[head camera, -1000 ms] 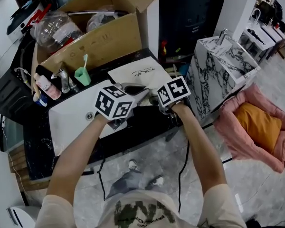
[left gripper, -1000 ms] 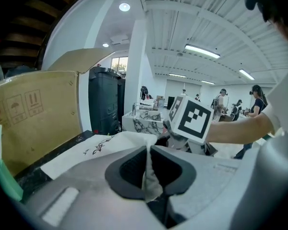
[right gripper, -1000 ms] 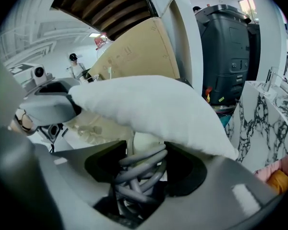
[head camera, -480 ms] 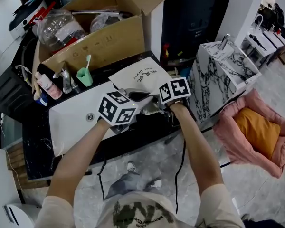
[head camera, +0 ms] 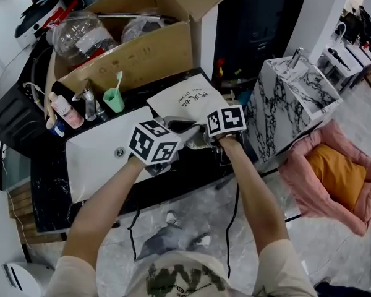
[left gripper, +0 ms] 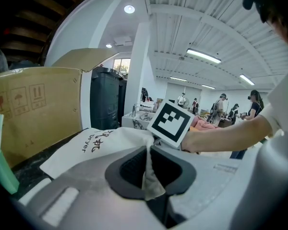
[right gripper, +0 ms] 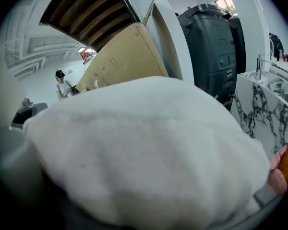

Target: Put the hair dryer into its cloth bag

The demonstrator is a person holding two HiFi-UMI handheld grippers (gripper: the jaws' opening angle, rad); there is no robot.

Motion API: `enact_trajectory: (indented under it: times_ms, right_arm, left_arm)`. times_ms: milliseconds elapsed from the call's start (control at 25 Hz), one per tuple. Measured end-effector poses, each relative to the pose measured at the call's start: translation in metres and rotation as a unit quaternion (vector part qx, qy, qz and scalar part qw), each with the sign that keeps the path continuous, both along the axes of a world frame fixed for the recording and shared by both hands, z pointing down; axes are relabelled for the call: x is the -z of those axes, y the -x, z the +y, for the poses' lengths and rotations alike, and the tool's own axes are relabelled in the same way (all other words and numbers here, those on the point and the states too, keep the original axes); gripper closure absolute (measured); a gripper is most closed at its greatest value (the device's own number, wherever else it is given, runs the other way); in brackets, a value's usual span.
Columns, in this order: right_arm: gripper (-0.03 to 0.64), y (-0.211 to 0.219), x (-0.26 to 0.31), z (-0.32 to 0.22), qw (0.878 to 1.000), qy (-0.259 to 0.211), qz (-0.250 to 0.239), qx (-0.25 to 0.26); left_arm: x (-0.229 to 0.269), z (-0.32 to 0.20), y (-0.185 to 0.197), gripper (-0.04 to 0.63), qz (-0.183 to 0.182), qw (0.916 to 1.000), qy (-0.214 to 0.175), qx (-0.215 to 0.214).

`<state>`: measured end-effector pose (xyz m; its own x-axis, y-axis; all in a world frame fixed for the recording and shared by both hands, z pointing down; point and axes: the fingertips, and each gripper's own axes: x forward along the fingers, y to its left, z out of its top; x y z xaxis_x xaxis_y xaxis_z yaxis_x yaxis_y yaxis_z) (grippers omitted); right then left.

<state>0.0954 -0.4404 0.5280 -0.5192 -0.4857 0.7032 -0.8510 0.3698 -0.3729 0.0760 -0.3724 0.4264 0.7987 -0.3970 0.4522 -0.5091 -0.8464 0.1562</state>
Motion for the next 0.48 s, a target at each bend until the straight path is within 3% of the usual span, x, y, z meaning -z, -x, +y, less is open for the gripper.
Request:
enact_trajectory:
  times_ms: [400,480]
  right_arm:
    - [0.356,0.0005,-0.0035,-0.0003,0.999,-0.022,0.020,0.018]
    - [0.319,-0.0016,-0.0026,-0.0016,0.999,-0.032,0.025,0.013]
  left_arm:
    - [-0.0049,-0.0019,0.0049,0.566,0.003,0.9999,0.007,0.010]
    - [-0.0041,-0.0026,0.0053,0.566,0.002,0.9999,0.006,0.012]
